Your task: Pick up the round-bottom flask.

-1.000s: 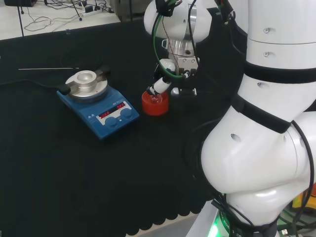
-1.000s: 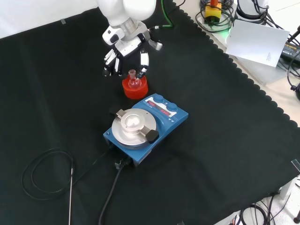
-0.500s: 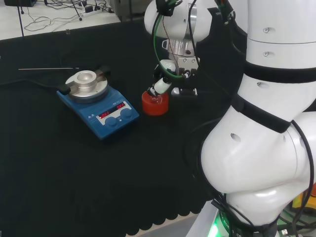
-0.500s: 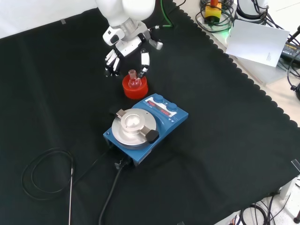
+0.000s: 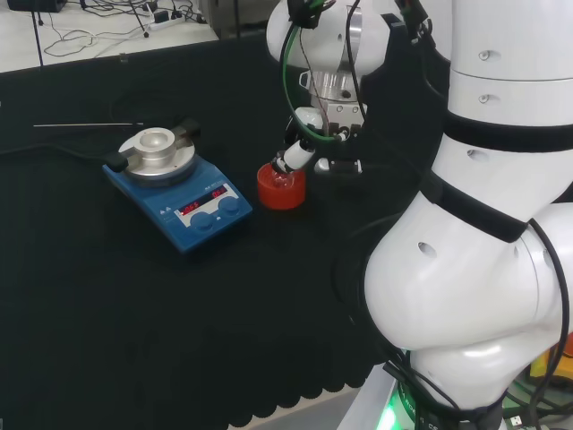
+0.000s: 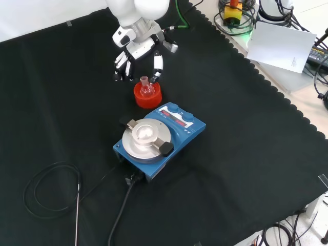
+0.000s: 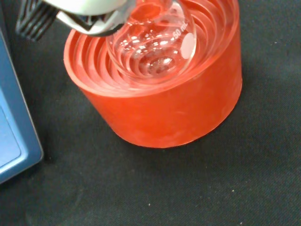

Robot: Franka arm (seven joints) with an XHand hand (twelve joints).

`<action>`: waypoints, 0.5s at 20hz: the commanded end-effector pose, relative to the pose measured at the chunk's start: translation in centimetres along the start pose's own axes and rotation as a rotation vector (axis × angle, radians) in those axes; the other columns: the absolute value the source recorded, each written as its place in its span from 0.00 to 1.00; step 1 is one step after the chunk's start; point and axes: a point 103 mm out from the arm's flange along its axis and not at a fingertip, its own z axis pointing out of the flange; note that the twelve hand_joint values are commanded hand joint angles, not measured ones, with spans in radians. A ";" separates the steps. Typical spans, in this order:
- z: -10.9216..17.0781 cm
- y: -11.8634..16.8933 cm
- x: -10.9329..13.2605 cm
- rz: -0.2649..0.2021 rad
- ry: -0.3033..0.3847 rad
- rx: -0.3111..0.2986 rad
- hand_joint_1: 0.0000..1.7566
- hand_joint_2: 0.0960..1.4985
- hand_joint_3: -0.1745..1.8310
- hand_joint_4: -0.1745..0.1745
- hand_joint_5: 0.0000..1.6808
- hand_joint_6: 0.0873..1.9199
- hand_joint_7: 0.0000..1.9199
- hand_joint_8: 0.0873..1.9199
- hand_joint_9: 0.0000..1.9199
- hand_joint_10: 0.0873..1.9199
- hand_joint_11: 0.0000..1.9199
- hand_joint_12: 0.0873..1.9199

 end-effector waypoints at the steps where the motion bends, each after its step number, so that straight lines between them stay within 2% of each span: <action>1: 0.1 0.1 0.1 -0.004 -0.003 -0.005 0.48 0.36 0.41 0.23 0.53 0.45 0.07 0.29 0.20 0.31 0.08 0.71; 10: 0.0 0.4 0.5 -0.018 -0.011 -0.006 0.49 0.39 0.41 0.19 0.58 0.45 0.08 0.30 0.21 0.32 0.10 0.71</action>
